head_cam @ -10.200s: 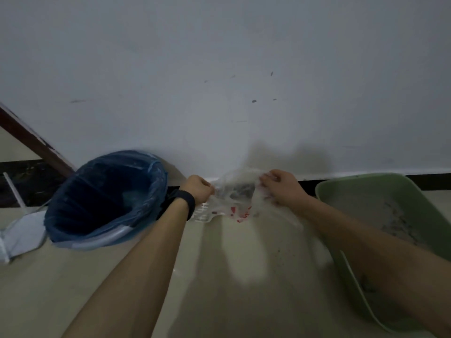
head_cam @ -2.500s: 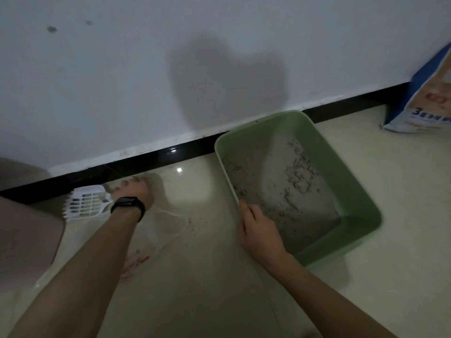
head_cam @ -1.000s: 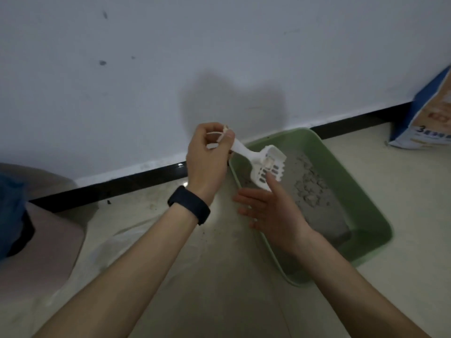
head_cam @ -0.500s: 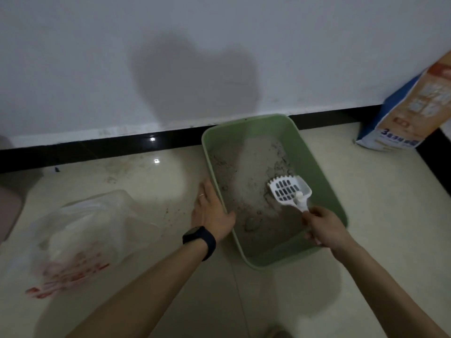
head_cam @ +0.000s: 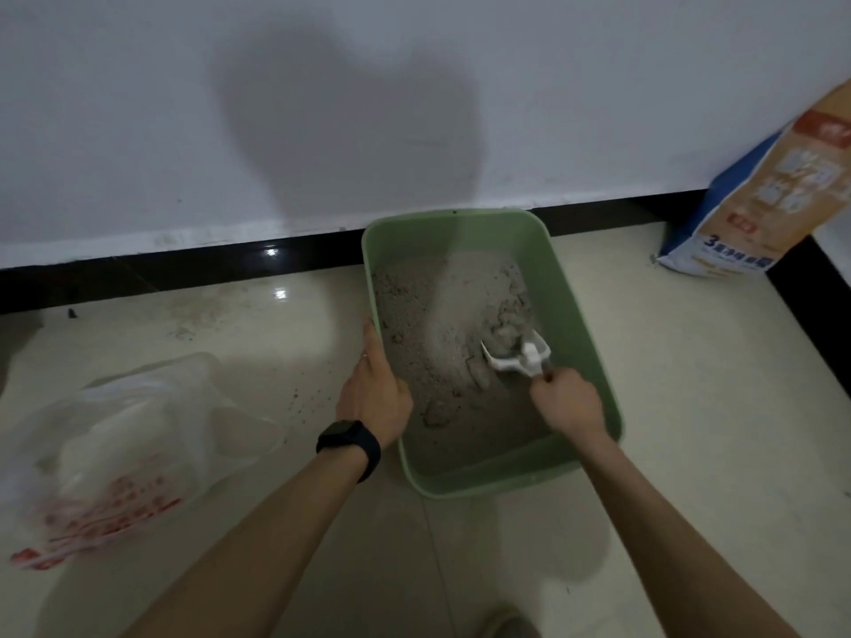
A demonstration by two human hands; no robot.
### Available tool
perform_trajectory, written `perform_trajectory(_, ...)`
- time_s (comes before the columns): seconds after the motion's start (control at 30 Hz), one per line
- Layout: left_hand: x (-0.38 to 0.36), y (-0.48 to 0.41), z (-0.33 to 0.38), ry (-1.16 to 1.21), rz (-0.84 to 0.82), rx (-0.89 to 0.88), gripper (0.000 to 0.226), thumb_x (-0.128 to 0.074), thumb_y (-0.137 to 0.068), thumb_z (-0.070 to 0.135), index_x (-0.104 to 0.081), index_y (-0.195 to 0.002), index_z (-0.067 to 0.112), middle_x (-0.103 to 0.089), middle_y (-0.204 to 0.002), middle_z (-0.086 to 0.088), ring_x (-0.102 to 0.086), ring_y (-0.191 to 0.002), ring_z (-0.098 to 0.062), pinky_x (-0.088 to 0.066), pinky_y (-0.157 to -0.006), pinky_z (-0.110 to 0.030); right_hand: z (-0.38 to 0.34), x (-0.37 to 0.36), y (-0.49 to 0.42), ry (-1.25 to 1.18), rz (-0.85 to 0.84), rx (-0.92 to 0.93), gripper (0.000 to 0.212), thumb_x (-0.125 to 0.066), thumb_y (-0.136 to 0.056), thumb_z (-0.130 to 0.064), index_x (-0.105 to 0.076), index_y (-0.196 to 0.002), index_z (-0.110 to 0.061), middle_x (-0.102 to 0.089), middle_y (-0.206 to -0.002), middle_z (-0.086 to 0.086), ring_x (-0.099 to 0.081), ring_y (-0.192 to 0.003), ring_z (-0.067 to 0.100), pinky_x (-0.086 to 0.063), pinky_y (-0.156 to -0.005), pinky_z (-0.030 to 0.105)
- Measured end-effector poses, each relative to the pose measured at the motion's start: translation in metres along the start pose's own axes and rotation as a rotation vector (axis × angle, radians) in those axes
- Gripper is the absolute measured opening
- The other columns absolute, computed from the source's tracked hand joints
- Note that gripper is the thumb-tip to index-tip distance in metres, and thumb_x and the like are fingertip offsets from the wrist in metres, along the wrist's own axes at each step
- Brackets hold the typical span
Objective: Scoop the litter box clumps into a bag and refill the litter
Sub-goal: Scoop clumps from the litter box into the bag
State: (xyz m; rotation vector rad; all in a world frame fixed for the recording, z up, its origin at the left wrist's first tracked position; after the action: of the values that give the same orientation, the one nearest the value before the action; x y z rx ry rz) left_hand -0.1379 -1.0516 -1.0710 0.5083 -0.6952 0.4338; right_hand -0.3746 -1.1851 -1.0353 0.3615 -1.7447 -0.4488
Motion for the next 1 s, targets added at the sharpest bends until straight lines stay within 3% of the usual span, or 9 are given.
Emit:
perform_trajectory(0.13, 0.006, -0.006, -0.004, -0.121, -0.012, 0.017, 0.090, -0.047, -0.093, 0.025, 0.022, -0.150, 0.021, -0.060, -0.106, -0.010, -0.051, -0.065, -0.019, -0.043, -0.056, -0.031, -0.041, -0.038, -0.034, -0.327, -0.009, -0.001, 0.036, -0.043, -0.098, -0.027, -0.064, -0.118, -0.006, -0.063, -0.123, 0.025, -0.057, -0.114, 0.042, -0.047, -0.096, 0.041)
perform_trajectory(0.2, 0.008, -0.008, -0.003, -0.177, -0.040, -0.013, 0.089, -0.045, -0.094, 0.031, 0.024, -0.149, 0.017, -0.061, -0.101, -0.009, -0.053, -0.070, -0.021, -0.049, -0.064, -0.035, -0.041, -0.045, -0.039, -0.455, 0.054, -0.025, 0.037, -0.043, -0.100, -0.033, -0.065, -0.118, -0.009, -0.064, -0.124, 0.022, -0.057, -0.115, 0.039, -0.044, -0.094, 0.039)
perform_trajectory(0.33, 0.023, -0.014, -0.004, -0.333, -0.164, -0.232, 0.081, -0.030, -0.098, 0.056, 0.012, -0.153, 0.014, -0.057, -0.126, -0.012, -0.057, -0.104, -0.029, -0.047, -0.090, -0.042, -0.026, -0.045, -0.022, -0.585, 0.139, 0.039, 0.028, -0.048, -0.100, -0.033, -0.065, -0.094, -0.012, -0.068, -0.098, 0.013, -0.059, -0.094, 0.031, -0.040, -0.076, 0.036)
perform_trajectory(0.4, 0.044, -0.022, -0.018, -0.466, -0.202, -0.299, 0.074, -0.023, -0.097, 0.060, 0.002, -0.154, 0.021, -0.045, -0.144, -0.009, -0.045, -0.127, -0.027, -0.037, -0.105, -0.042, -0.021, -0.042, -0.010, -0.620, 0.172, 0.110, 0.026, -0.050, -0.099, -0.030, -0.057, -0.082, -0.013, -0.061, -0.081, 0.005, -0.055, -0.082, 0.028, -0.037, -0.068, 0.036)
perform_trajectory(0.47, 0.070, -0.030, -0.039, -0.563, -0.199, -0.283, 0.072, -0.023, -0.096, 0.060, 0.000, -0.155, 0.024, -0.031, -0.155, -0.005, -0.032, -0.138, -0.022, -0.026, -0.112, -0.039, -0.019, -0.038, 0.004, -0.671, 0.214, 0.177, 0.026, -0.052, -0.099, -0.027, -0.052, -0.077, -0.013, -0.056, -0.073, 0.001, -0.051, -0.075, 0.022, -0.036, -0.067, 0.036)
perform_trajectory(0.57, 0.095, -0.032, -0.056, -0.548, -0.158, -0.230, 0.074, -0.022, -0.096, 0.062, 0.002, -0.155, 0.024, -0.015, -0.161, -0.001, -0.020, -0.144, -0.019, -0.019, -0.117, -0.036, -0.025, -0.037, 0.021, -0.760, 0.222, 0.228, 0.027, -0.055, -0.098, -0.024, -0.051, -0.073, -0.016, -0.051, -0.067, -0.004, -0.047, -0.070, 0.017, -0.037, -0.067, 0.036)
perform_trajectory(0.73, 0.069, -0.006, -0.016, -0.577, -0.140, -0.471, 0.074, -0.013, -0.094, 0.064, 0.014, -0.152, 0.029, 0.010, -0.162, 0.007, -0.001, -0.148, -0.014, -0.003, -0.119, -0.043, -0.039, -0.053, 0.037, -0.858, 0.126, 0.183, 0.033, -0.055, -0.096, -0.022, -0.053, -0.064, -0.016, -0.047, -0.058, 0.001, -0.045, -0.059, 0.020, -0.036, -0.063, 0.036)
perform_trajectory(0.83, 0.042, 0.003, -0.003, -0.641, -0.181, -0.507, 0.076, -0.009, -0.092, 0.067, 0.016, -0.152, 0.027, 0.023, -0.157, 0.010, 0.006, -0.148, -0.013, 0.003, -0.119, -0.046, -0.037, -0.058, 0.041, -0.863, 0.098, 0.157, 0.035, -0.057, -0.095, -0.025, -0.054, -0.061, -0.020, -0.046, -0.056, 0.002, -0.044, -0.058, 0.021, -0.035, -0.061, 0.038)
perform_trajectory(1.0, 0.039, 0.003, -0.007, -0.680, -0.222, -0.481, 0.076, -0.009, -0.093, 0.068, 0.019, -0.151, 0.028, 0.026, -0.157, 0.011, 0.011, -0.148, -0.013, 0.006, -0.119, -0.047, -0.026, -0.043, 0.041, -0.789, 0.185, 0.205, 0.030, -0.057, -0.094, -0.028, -0.055, -0.064, -0.020, -0.051, -0.055, -0.005, -0.047, -0.060, 0.019, -0.039, -0.064, 0.036)
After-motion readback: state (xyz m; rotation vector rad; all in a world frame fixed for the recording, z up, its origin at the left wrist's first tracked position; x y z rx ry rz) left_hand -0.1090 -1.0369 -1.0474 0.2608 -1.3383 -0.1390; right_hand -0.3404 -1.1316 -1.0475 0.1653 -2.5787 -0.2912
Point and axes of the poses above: each hand's wrist, its own y-axis away from the middle knuckle, its own x-axis out of the back of the hand, z = x × y, the point moved 8 cm from there along -y, towards the middle knuckle
